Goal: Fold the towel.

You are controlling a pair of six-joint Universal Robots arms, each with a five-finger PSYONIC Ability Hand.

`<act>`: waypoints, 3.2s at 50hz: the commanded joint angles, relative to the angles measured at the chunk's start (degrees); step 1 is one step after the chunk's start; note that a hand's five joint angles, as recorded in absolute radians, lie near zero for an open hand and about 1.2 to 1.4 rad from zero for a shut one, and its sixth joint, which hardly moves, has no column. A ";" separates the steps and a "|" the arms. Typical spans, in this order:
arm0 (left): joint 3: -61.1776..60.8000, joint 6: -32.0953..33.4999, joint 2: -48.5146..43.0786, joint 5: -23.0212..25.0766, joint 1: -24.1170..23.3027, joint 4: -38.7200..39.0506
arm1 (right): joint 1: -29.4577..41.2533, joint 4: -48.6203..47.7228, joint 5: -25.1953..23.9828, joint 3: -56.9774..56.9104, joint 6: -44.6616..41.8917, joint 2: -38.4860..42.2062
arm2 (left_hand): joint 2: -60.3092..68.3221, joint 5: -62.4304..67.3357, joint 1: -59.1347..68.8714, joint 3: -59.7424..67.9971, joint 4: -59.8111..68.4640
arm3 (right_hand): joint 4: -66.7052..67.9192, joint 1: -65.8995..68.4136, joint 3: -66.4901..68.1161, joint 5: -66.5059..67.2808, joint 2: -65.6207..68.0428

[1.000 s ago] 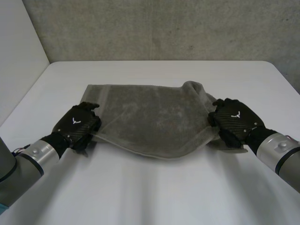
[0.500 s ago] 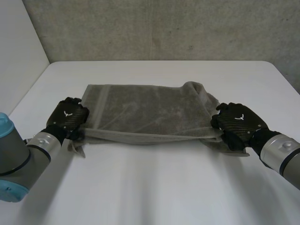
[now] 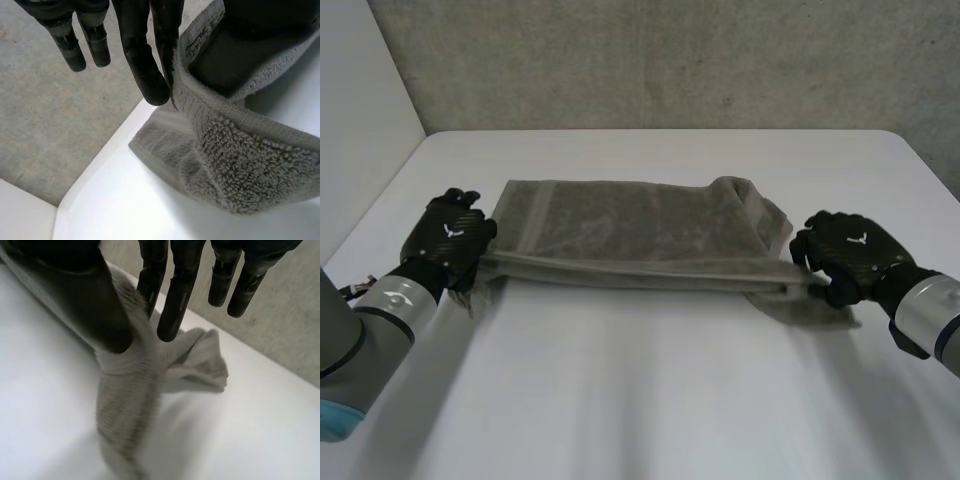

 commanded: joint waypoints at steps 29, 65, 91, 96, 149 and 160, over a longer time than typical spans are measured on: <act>-0.26 -0.72 3.88 5.39 6.55 -4.83 | -0.15 8.48 -4.08 -5.72 6.74 11.45 | 2.68 4.62 5.77 -2.96 -3.36 | -4.37 24.41 -2.49 24.17 23.97; 3.86 -9.87 15.68 15.85 6.47 -18.80 | -7.45 27.74 -10.25 -21.20 -9.16 -5.27 | 2.68 4.62 5.77 -2.96 -3.36 | -4.37 24.41 -2.49 24.17 23.97; 30.68 0.42 -17.83 15.14 2.86 -19.50 | 1.07 16.86 1.78 -37.72 -11.98 25.33 | 2.68 4.62 5.77 -2.96 -3.36 | -4.37 24.41 -2.49 24.17 23.97; 33.93 0.69 -21.87 15.32 2.60 -19.33 | 1.69 12.98 2.76 -38.25 -11.81 27.09 | 2.68 4.62 5.77 -2.96 -3.36 | -4.37 24.41 -2.49 24.17 23.97; 2.29 -0.63 0.45 9.61 4.71 -14.67 | 1.08 -1.26 5.40 1.30 -6.97 6.42 | -55.17 -53.22 -52.08 -2.96 -3.36 | -4.37 -28.72 -2.49 -28.96 -29.16; 2.29 -0.63 -3.50 9.25 4.09 -14.14 | 0.64 -7.14 5.83 -0.10 -7.15 13.11 | -51.80 -49.85 -48.71 -2.96 -3.36 | -4.37 -3.85 -2.49 -4.09 -4.29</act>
